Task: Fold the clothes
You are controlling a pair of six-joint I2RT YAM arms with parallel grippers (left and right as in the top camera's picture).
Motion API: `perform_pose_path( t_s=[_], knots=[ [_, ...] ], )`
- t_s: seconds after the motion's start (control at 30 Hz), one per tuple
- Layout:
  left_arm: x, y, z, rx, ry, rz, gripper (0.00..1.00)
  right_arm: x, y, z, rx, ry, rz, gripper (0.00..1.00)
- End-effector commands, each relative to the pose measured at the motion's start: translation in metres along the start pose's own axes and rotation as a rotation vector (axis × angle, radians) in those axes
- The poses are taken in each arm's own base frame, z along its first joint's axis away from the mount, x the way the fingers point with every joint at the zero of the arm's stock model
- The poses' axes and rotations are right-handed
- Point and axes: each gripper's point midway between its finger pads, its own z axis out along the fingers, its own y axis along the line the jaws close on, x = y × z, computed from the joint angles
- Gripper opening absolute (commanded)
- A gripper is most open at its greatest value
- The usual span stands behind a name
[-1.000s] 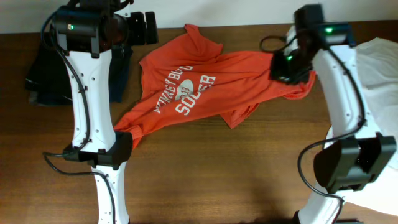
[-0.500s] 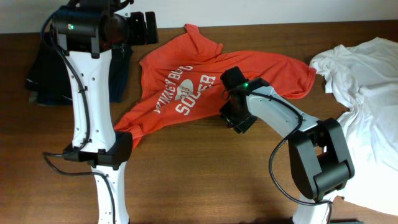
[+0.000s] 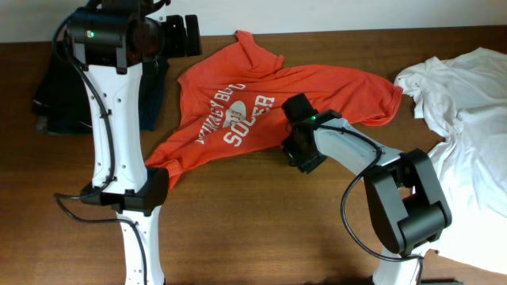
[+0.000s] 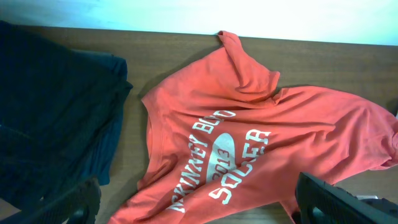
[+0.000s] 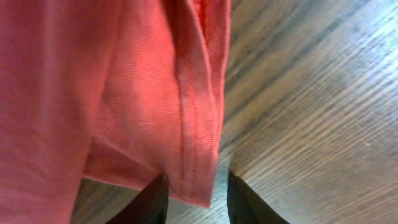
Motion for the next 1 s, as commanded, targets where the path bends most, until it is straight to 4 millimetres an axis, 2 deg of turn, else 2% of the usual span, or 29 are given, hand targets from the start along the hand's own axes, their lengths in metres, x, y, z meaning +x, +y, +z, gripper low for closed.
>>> perform_pose_path(
  t_s=[0.0,0.03,0.07,0.1,0.17,0.27,0.33,0.4,0.6,0.7,0.8,0.87,0.9,0.93,0.97],
  knots=[
    [0.000,-0.001,-0.003,0.007,-0.004,-0.006,0.99,-0.005,0.001,-0.003,-0.008,-0.031,0.013,0.29],
    [0.000,-0.001,-0.003,0.007,-0.004,-0.006,0.99,-0.005,0.000,-0.003,-0.007,-0.030,0.013,0.13],
    [0.000,-0.001,-0.003,0.007,-0.004,-0.006,0.99,-0.005,-0.001,-0.003,0.000,-0.029,0.013,0.04],
    [0.000,-0.001,-0.003,0.007,-0.004,-0.006,0.99,-0.004,-0.004,-0.003,0.011,-0.026,0.013,0.04],
    [0.000,-0.001,-0.003,0.007,-0.004,-0.006,0.99,-0.004,-0.024,-0.004,0.096,-0.035,0.010,0.04],
    [0.000,-0.001,-0.003,0.007,-0.004,-0.006,0.99,-0.008,-0.081,-0.017,0.339,-0.078,-0.001,0.04],
    [0.000,-0.001,-0.003,0.007,-0.004,-0.006,0.99,-0.006,-0.116,-0.033,0.503,-0.082,-0.019,0.04],
    [0.000,-0.001,-0.003,0.007,-0.004,-0.006,0.99,-0.005,-0.131,-0.042,0.575,-0.080,-0.028,0.04],
    [0.000,-0.001,-0.003,0.007,-0.004,-0.006,0.99,-0.002,-0.127,-0.038,0.550,-0.062,-0.027,0.04],
    [-0.001,-0.001,-0.003,0.007,-0.004,-0.006,0.99,-0.003,-0.127,-0.039,0.556,-0.016,-0.203,0.04],
    [0.000,-0.001,-0.003,0.007,-0.004,-0.006,0.99,0.000,-0.126,-0.038,0.553,-0.005,-0.203,0.04],
    [-0.011,-0.003,-0.003,0.016,-0.047,-0.003,0.99,0.002,-0.126,-0.038,0.549,0.006,-0.201,0.04],
    [-0.012,-0.003,-0.003,0.017,-0.051,-0.001,0.95,0.002,-0.126,-0.038,0.551,0.007,-0.202,0.04],
    [-0.009,-0.002,0.002,0.013,-0.034,-0.001,0.30,0.002,-0.127,-0.038,0.552,0.007,-0.202,0.04],
    [0.002,0.001,0.014,0.001,0.022,-0.004,0.01,0.002,-0.127,-0.038,0.552,0.007,-0.202,0.04]
  ],
)
